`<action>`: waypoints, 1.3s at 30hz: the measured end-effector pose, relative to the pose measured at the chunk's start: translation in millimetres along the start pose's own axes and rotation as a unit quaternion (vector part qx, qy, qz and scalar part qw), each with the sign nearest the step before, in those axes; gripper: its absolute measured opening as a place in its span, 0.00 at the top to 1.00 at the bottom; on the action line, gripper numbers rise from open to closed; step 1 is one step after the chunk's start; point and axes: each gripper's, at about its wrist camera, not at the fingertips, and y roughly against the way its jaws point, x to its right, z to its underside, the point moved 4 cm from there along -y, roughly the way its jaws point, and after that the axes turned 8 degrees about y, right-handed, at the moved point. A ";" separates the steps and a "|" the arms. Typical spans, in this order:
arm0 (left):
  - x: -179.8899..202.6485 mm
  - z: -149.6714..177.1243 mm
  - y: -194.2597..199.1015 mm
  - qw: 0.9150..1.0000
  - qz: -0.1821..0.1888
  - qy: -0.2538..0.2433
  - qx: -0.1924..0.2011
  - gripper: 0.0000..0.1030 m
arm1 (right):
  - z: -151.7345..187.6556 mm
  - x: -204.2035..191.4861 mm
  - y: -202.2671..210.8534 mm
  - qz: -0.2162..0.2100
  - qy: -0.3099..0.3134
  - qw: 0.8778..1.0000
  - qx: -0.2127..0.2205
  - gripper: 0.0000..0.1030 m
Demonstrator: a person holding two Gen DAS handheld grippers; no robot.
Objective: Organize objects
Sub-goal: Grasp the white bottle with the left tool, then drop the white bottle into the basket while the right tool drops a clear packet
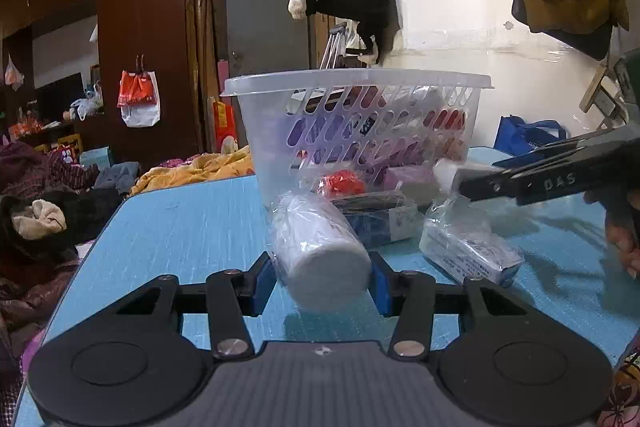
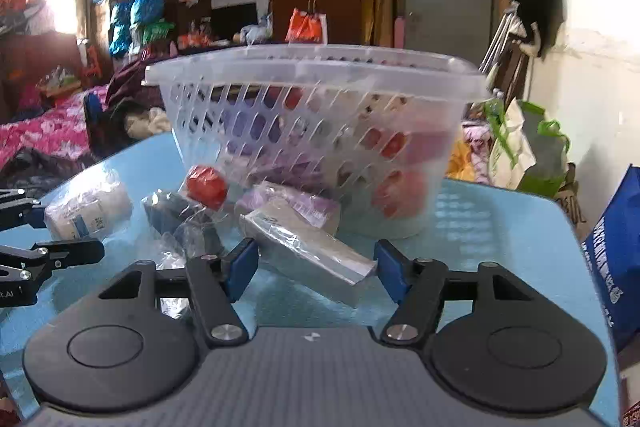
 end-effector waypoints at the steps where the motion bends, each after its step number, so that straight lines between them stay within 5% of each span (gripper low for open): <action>1: -0.3 -0.1 0.3 1.000 0.000 -0.001 0.001 0.49 | 0.1 1.9 2.6 0.001 -0.004 1.000 0.007 0.36; 18: -7.6 -6.1 16.2 0.998 0.014 0.020 0.057 0.49 | -2.4 2.2 23.6 0.003 -0.016 0.998 0.063 0.37; 24: 5.1 -78.1 28.6 0.993 0.036 0.018 0.113 0.49 | -57.8 3.5 60.8 0.031 0.003 0.990 0.135 0.37; 31: 20.0 -181.4 -41.9 0.997 0.023 0.038 0.062 0.49 | -132.3 40.4 4.1 0.081 0.008 0.993 0.088 0.37; 39: 5.1 -185.5 -98.9 0.999 -0.014 0.043 -0.001 0.49 | -123.8 54.0 -34.2 0.089 0.014 0.995 0.053 0.37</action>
